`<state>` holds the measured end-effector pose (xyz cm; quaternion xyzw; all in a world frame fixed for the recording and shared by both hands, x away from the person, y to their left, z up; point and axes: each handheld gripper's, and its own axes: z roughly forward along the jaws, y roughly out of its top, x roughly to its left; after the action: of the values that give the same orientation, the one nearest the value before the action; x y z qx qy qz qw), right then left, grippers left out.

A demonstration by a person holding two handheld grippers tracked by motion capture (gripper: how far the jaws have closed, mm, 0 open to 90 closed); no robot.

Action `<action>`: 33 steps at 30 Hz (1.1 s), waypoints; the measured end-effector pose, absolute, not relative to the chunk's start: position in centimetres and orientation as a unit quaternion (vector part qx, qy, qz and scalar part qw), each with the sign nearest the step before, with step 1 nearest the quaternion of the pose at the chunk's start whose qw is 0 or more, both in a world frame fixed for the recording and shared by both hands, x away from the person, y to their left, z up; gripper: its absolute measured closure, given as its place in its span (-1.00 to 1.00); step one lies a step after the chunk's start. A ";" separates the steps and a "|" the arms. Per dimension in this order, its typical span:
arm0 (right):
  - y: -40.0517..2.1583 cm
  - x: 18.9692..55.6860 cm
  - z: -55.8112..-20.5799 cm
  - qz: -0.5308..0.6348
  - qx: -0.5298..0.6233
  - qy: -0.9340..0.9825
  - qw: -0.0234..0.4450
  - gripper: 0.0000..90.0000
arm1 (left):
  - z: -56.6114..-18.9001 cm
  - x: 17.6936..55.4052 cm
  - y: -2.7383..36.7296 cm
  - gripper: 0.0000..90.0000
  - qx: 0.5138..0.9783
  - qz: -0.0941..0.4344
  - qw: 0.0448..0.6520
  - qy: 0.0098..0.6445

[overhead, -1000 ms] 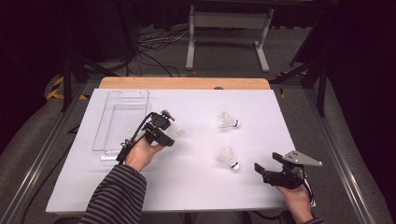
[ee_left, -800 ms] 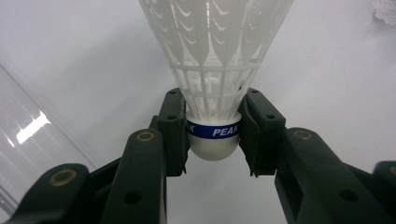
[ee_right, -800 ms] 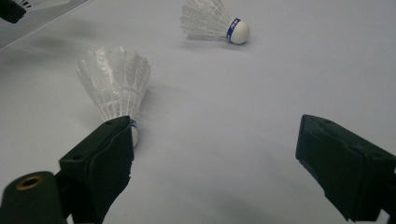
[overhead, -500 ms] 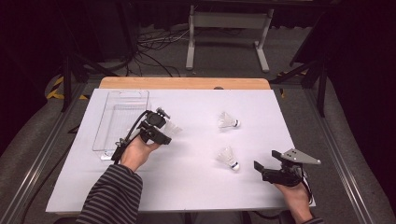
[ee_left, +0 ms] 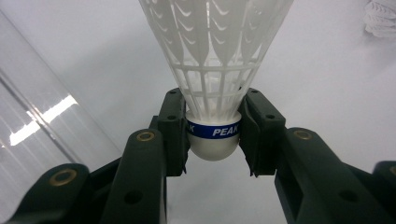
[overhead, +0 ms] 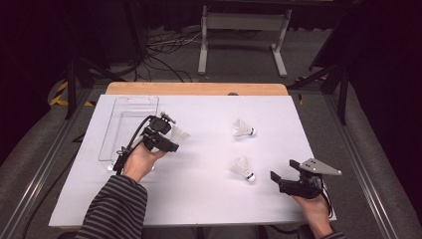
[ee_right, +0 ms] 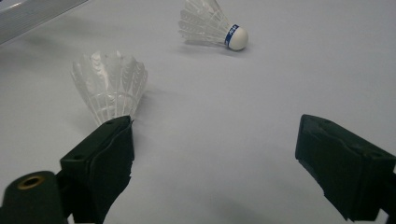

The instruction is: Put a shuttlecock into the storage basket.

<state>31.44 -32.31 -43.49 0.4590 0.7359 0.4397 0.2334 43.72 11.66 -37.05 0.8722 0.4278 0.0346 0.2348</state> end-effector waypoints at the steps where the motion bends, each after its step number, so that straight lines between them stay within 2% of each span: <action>1: -32.3 31.4 -43.5 0.440 0.460 0.735 0.234 -0.72 | -37.0 43.7 11.8 0.45 0.871 0.036 0.237 0.428; 33: -32.2 31.4 -43.5 0.435 0.457 0.740 0.233 -0.72 | -35.8 42.9 14.9 0.44 0.858 0.052 0.253 0.443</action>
<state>31.36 -32.22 -43.55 0.4572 0.7398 0.4353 0.2328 42.93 14.93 -35.82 0.8583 0.4434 0.0516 0.2530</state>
